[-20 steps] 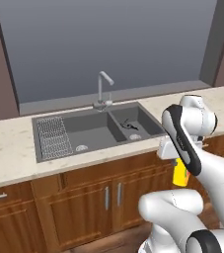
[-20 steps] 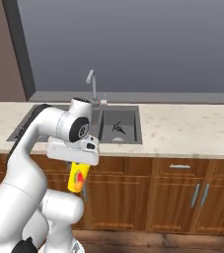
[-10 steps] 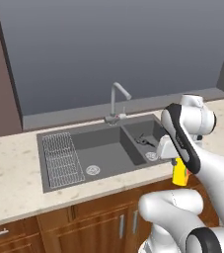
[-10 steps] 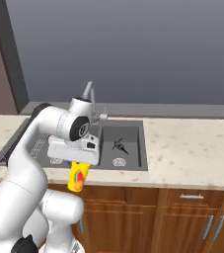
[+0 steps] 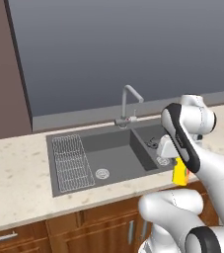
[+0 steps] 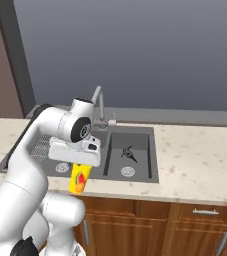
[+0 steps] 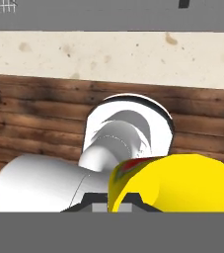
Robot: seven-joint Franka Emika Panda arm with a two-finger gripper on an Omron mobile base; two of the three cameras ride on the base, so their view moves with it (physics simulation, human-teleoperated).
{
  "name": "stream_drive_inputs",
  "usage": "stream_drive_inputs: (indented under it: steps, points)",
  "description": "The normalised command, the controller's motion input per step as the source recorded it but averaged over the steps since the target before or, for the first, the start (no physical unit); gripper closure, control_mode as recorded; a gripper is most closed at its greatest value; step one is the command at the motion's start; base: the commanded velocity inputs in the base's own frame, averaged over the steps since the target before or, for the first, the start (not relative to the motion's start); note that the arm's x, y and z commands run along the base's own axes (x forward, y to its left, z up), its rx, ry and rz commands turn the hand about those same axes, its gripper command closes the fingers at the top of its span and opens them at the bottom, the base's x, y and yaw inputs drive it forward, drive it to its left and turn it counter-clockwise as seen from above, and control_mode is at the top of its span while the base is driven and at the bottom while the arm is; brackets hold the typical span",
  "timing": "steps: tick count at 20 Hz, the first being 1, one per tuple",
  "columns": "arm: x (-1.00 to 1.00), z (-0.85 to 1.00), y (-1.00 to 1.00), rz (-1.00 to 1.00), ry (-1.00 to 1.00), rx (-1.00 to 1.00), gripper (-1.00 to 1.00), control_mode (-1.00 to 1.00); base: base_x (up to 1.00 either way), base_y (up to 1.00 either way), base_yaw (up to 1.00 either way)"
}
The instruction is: Pick the teapot and cup and place them in the sink. Then turn on the water.
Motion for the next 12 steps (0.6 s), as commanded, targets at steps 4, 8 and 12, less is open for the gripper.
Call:
stream_drive_inputs:
  steps: [4, 8, 12]
  points:
    - [0.0, 0.0, 0.0, 0.0, 0.0, 0.0, 1.0, 1.0, 0.29, 0.16, 0.19]
    - [0.0, 0.0, 0.0, 0.0, 0.0, 0.0, 1.0, 1.0, 0.62, 0.25, 0.13]
    - [0.0, 0.0, 0.0, 0.0, 0.0, 0.0, 1.0, 1.0, 0.84, 0.45, 0.02]
